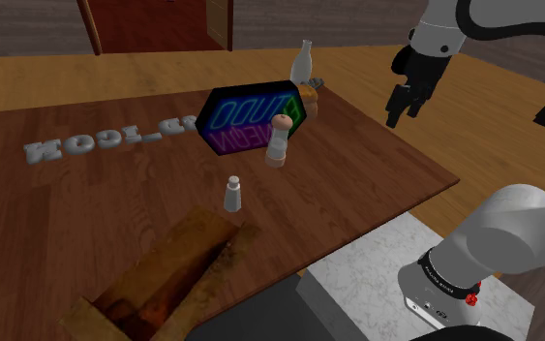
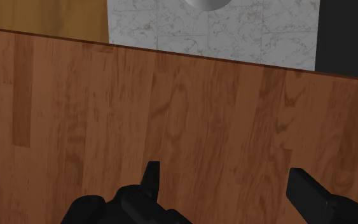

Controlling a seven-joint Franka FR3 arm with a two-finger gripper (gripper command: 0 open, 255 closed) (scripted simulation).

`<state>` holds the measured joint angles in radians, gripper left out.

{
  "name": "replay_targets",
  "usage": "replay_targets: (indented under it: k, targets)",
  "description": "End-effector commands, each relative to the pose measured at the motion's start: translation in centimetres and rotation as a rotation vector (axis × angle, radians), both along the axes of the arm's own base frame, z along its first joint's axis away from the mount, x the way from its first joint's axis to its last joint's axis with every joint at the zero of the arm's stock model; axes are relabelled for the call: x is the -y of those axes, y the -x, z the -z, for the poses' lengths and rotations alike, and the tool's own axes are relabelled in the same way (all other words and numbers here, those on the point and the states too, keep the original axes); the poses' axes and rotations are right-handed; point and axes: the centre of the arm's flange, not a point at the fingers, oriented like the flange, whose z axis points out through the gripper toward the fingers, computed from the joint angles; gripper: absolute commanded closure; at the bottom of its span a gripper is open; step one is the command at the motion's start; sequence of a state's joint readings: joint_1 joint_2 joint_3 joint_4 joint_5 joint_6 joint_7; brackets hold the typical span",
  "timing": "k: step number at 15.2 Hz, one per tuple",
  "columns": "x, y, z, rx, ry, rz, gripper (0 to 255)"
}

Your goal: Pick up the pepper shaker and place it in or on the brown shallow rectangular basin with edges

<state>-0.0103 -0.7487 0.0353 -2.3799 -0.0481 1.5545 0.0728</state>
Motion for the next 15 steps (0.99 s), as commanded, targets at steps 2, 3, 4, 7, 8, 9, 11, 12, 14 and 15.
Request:
replay_targets:
  k: [2, 3, 4, 7, 8, 9, 11, 12, 14, 15]
  targets:
    - [-0.9, -0.5, 0.6, 0.001, -0.006, 0.001, 0]
    - [-1.9, -1.0, 1.2, 0.003, -0.012, 0.003, 0]
    - [-2.8, -1.5, 1.8, 0.004, -0.017, 0.004, 0]
    - [-5.7, -3.1, 3.6, 0.008, -0.035, 0.008, 0]
    - [-6.7, -3.6, 4.2, 0.009, -0.041, 0.01, 0]
    - [-7.6, -4.1, 4.8, 0.01, -0.046, 0.011, 0]
    - [-9.6, -5.2, 5.9, 0.013, -0.058, 0.014, 0]
    - [-10.5, -5.7, 6.5, 0.014, -0.064, 0.015, 0]
    - [-12.5, -6.8, 7.6, 0.016, -0.075, 0.018, 0]
    - [-13.5, -7.3, 8.1, 0.018, -0.081, 0.02, 0]
